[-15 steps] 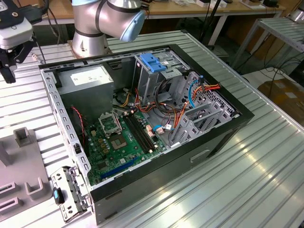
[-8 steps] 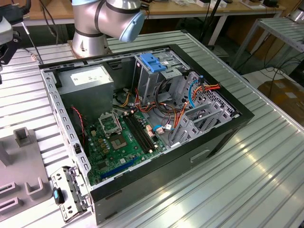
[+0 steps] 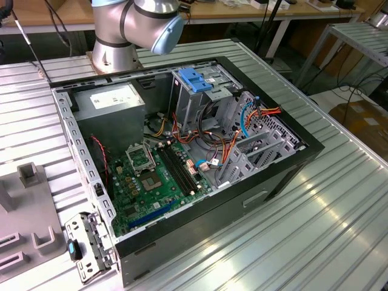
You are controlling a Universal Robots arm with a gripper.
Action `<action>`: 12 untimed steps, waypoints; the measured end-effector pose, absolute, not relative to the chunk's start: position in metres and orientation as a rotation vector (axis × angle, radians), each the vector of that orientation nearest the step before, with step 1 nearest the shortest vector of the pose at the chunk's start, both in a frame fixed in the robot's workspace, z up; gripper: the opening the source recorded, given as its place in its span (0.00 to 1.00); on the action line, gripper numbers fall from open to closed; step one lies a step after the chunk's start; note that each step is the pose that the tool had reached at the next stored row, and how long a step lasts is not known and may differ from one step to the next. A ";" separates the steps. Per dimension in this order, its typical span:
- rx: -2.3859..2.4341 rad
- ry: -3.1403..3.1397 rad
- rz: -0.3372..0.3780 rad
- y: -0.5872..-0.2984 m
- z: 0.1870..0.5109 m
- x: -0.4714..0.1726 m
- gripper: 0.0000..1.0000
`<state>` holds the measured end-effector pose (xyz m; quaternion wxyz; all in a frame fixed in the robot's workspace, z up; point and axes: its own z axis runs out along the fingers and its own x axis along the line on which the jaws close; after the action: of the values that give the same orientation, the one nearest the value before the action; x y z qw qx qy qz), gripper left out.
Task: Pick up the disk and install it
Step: 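Reach for the disk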
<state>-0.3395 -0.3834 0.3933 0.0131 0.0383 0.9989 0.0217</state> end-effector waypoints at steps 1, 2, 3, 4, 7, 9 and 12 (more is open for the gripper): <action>0.119 3.112 0.067 -0.383 0.393 -0.342 0.11; 0.119 3.112 0.068 -0.383 0.393 -0.344 0.11; 0.120 3.112 0.068 -0.382 0.393 -0.349 0.11; 0.120 3.112 0.068 -0.382 0.393 -0.351 0.11; 0.120 3.112 0.068 -0.381 0.393 -0.360 0.11; 0.120 3.112 0.068 -0.380 0.393 -0.366 0.11; 0.121 3.112 0.068 -0.379 0.393 -0.373 0.11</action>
<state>-0.3730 -0.3794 0.3932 0.0131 0.0387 0.9989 0.0217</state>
